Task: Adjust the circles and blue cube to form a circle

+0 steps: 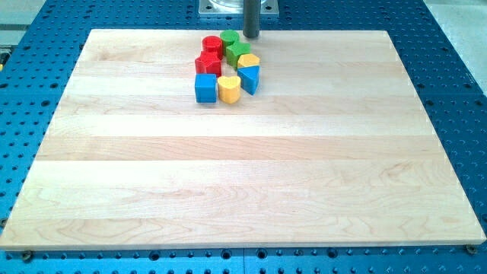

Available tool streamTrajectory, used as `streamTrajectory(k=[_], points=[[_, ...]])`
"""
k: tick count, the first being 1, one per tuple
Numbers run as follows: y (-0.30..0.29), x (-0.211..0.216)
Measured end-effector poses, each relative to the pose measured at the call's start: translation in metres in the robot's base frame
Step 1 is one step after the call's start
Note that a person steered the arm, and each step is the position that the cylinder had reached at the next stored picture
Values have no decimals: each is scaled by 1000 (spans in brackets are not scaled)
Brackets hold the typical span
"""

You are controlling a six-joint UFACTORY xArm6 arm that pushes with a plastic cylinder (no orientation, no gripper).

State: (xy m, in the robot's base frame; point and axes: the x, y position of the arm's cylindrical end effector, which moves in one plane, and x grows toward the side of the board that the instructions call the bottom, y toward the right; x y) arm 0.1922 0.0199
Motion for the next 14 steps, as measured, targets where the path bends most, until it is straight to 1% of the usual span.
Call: streamTrajectory(k=[1, 2, 3, 6, 8, 9, 11, 12, 13, 14], points=[[-20, 0], [-20, 0], [-34, 0], [-42, 4], [-46, 24], [-48, 51], [-44, 50], [-6, 7], [42, 4], [83, 48]])
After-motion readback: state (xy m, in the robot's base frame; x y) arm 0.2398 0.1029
